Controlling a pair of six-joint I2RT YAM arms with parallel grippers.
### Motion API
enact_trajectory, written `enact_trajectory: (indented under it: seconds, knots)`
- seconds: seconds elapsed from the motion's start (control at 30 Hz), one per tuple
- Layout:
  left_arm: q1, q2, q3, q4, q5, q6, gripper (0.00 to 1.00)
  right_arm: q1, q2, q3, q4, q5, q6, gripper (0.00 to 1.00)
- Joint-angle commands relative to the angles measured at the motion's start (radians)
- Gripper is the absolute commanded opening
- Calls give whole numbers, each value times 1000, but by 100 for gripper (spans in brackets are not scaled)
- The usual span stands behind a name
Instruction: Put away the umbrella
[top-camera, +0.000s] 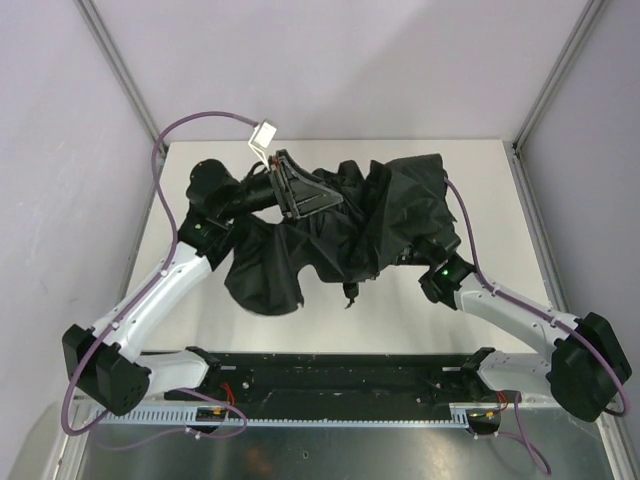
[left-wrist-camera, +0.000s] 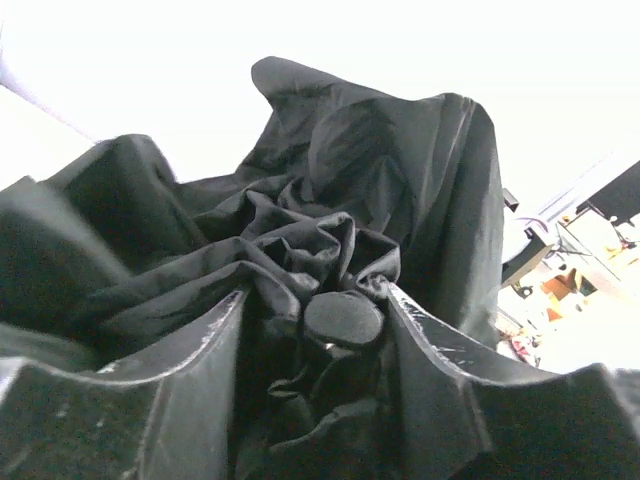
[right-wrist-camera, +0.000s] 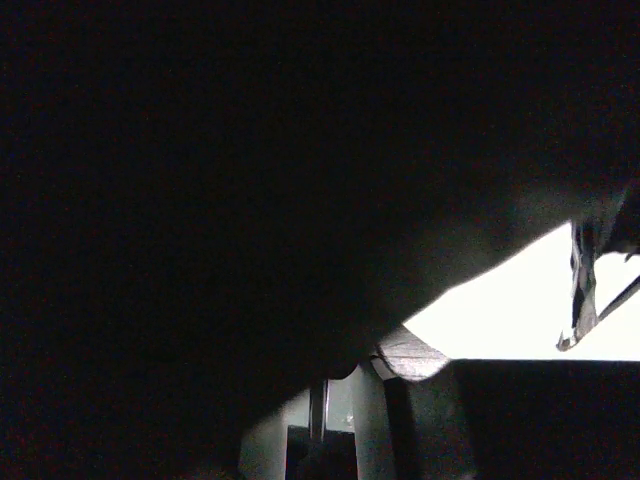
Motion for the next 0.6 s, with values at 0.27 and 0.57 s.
enact_trajectory:
  seconds: [0.27, 0.57]
  knots:
    - [-9, -81, -27, 89, -165, -30, 1, 15, -61, 44, -207, 387, -44, 66]
    - [92, -221, -112, 76, -338, -47, 0, 40, -234, -74, -349, 646, -90, 87]
